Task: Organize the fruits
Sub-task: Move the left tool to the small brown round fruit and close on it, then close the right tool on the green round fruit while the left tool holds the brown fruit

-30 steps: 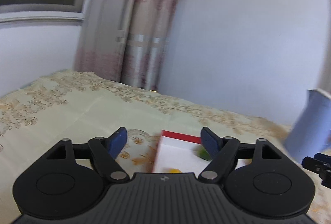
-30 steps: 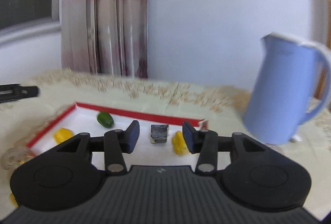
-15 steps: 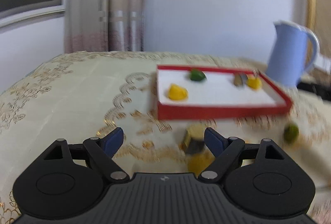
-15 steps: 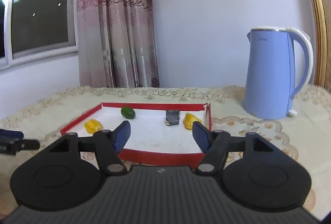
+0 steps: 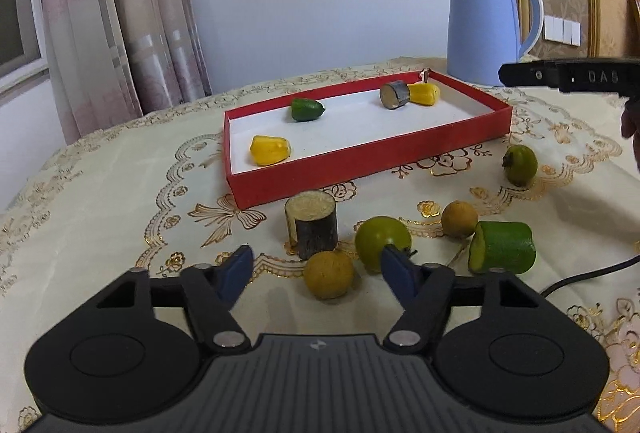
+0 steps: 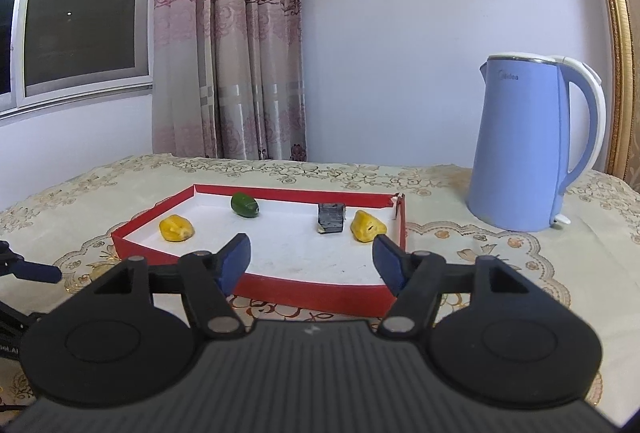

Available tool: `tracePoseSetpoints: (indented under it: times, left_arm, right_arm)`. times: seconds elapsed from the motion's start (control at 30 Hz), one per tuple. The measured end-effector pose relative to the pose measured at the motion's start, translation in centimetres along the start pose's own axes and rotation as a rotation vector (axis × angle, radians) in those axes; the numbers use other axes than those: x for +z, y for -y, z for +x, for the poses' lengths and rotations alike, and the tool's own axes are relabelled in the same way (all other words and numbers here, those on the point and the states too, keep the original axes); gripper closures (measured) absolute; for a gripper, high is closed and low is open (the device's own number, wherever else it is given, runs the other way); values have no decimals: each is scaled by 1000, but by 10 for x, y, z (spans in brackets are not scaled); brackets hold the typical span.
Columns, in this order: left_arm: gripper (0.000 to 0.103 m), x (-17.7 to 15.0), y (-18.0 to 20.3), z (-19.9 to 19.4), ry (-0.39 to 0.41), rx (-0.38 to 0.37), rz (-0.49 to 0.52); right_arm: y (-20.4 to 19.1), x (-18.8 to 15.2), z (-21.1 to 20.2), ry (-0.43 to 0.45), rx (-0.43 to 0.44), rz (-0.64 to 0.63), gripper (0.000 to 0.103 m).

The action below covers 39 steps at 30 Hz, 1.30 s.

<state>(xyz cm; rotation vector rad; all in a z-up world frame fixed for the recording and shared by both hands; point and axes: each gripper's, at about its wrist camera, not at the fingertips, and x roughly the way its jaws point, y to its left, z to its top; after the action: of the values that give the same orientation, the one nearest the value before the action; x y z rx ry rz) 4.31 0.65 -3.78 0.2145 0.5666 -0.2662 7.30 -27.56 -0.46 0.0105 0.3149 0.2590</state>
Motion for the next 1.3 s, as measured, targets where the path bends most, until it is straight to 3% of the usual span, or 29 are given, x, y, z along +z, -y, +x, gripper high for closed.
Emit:
tracePoseSetpoints:
  times: [0.47, 0.67, 1.1, 1.3]
  left_arm:
    - [63, -2, -7, 7, -47, -77, 1]
    - [69, 1, -9, 12, -51, -90, -31]
    - [75, -4, -12, 11, -60, -128, -80]
    - [75, -1, -17, -2, -24, -102, -95]
  right_arm:
    - [0, -1, 4, -18, -21, -1, 37]
    - [5, -2, 4, -22, -39, 11, 37]
    - [23, 0, 1, -37, -80, 50, 37]
    - [21, -1, 1, -79, -25, 4, 37]
